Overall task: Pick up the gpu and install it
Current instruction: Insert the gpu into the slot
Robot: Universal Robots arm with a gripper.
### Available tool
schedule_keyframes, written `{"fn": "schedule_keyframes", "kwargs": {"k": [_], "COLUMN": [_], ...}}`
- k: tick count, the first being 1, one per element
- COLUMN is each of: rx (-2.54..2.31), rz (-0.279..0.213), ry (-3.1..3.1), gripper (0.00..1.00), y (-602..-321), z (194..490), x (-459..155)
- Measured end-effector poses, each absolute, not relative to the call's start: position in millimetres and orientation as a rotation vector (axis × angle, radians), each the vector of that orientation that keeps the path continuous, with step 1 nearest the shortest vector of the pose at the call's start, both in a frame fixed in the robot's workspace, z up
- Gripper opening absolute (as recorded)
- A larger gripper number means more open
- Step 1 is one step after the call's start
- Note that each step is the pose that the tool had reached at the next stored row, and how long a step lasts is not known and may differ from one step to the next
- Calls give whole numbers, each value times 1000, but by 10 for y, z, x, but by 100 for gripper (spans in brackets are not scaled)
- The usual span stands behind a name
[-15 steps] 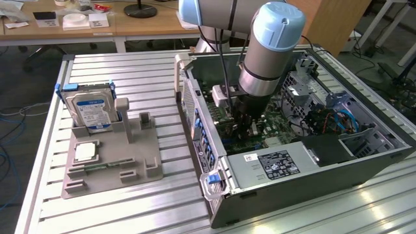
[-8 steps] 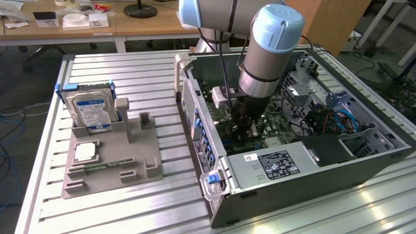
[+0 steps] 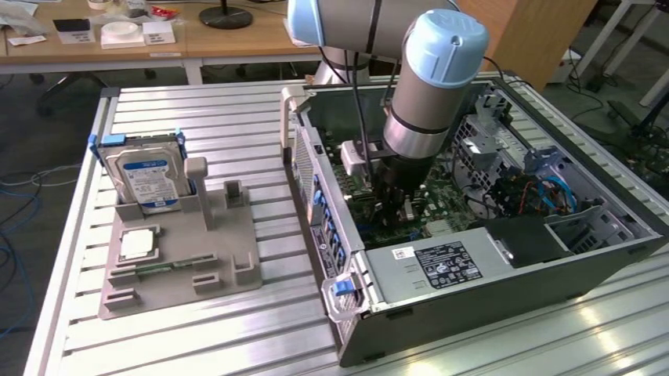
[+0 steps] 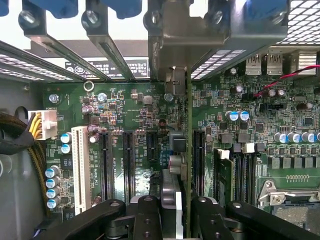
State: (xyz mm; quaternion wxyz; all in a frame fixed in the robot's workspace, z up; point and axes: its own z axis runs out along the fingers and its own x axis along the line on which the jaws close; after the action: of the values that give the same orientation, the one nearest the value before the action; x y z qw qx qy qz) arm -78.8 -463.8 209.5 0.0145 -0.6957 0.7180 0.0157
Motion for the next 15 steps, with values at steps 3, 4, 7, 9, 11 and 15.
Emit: {"fn": "schedule_keyframes", "kwargs": {"k": [3, 4, 7, 9, 11, 15], "rx": [-2166, -2166, -2166, -2166, -2166, -2166], "rz": [49, 49, 48, 48, 49, 49], "ry": [2235, 2235, 2236, 2236, 2235, 2235], "gripper": [28, 28, 28, 28, 28, 28], "y": [-4638, -4638, -4638, -4638, -4637, -4637], "z": [2095, 2095, 2067, 2053, 2052, 2051], "x": [-788, -788, -789, -789, -789, -789]}}
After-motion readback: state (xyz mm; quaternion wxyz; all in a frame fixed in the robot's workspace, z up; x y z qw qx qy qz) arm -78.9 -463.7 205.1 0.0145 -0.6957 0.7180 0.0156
